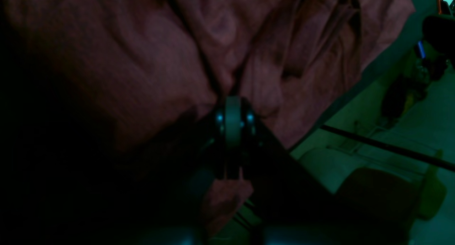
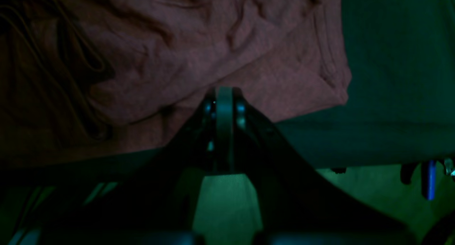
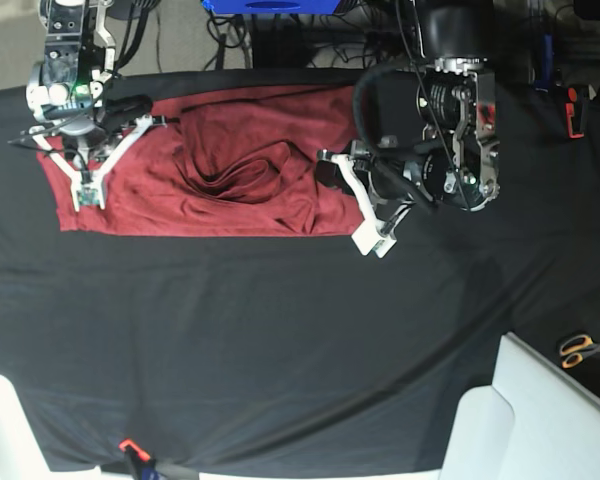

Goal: Fold the T-shirt properly
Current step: 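Pull the shirt edges apart with both grippers to flatten it, then withdraw the left gripper and move the right gripper to the shirt middle, then grasp the bunched fabric in the shirt middle with the right gripper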

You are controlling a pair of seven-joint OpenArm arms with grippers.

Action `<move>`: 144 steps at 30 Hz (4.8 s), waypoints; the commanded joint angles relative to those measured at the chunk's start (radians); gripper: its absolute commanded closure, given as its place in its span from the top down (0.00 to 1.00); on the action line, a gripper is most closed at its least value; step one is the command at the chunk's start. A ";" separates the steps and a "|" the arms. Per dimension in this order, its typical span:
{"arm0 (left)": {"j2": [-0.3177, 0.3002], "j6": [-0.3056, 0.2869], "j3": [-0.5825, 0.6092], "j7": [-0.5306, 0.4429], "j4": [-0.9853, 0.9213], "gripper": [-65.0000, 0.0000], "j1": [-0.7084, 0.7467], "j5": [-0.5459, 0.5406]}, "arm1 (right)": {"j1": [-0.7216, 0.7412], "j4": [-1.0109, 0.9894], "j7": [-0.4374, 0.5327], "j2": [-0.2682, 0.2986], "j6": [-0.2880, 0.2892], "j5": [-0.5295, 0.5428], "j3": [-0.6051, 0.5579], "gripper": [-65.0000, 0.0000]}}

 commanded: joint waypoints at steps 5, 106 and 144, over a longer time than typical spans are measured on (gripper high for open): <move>-0.001 0.002 0.035 -0.014 -0.013 0.00 -0.019 -0.018 | 0.006 0.017 0.016 0.003 -0.001 -0.002 0.003 0.00; -0.454 -0.126 -0.670 -0.255 -0.067 0.00 0.371 -0.203 | 0.241 -0.250 0.211 0.094 0.154 -0.252 -0.881 0.50; -0.457 -0.126 -0.595 -0.259 -0.137 0.00 0.319 -0.203 | 0.275 -0.271 0.143 0.094 0.155 -0.257 -0.865 0.01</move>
